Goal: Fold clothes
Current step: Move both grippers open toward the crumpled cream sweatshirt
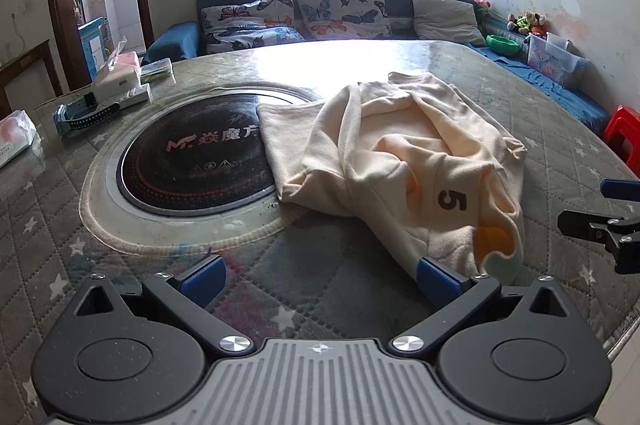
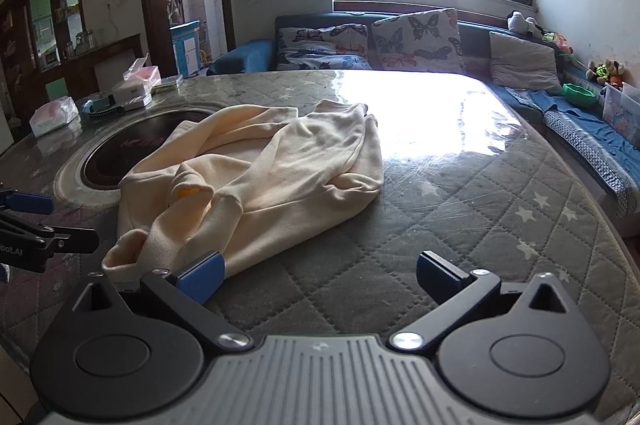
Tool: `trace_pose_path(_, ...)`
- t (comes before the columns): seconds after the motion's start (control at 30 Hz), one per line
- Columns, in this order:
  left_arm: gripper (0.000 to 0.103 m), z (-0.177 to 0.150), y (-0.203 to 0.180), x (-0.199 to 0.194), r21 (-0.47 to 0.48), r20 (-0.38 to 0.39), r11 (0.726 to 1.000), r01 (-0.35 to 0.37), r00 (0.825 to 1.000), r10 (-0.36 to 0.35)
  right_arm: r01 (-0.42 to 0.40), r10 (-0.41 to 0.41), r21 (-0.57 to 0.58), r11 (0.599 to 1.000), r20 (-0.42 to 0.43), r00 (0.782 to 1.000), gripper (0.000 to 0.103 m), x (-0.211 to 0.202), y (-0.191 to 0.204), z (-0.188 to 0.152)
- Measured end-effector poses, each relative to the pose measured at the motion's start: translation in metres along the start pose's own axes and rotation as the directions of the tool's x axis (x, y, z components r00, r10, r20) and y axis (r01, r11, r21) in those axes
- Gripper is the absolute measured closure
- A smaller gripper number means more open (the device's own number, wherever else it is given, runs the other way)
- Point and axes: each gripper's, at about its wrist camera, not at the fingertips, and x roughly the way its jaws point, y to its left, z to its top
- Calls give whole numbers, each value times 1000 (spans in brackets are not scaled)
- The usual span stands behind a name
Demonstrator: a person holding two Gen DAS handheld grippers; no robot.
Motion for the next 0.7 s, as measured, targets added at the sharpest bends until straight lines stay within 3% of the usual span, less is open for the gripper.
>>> trace_pose_path(0.7, 0, 8, -9, 3, 17, -2, 1000, 21, 1000, -21, -43, 42, -52, 998, -16, 999, 0, 5, 16, 8)
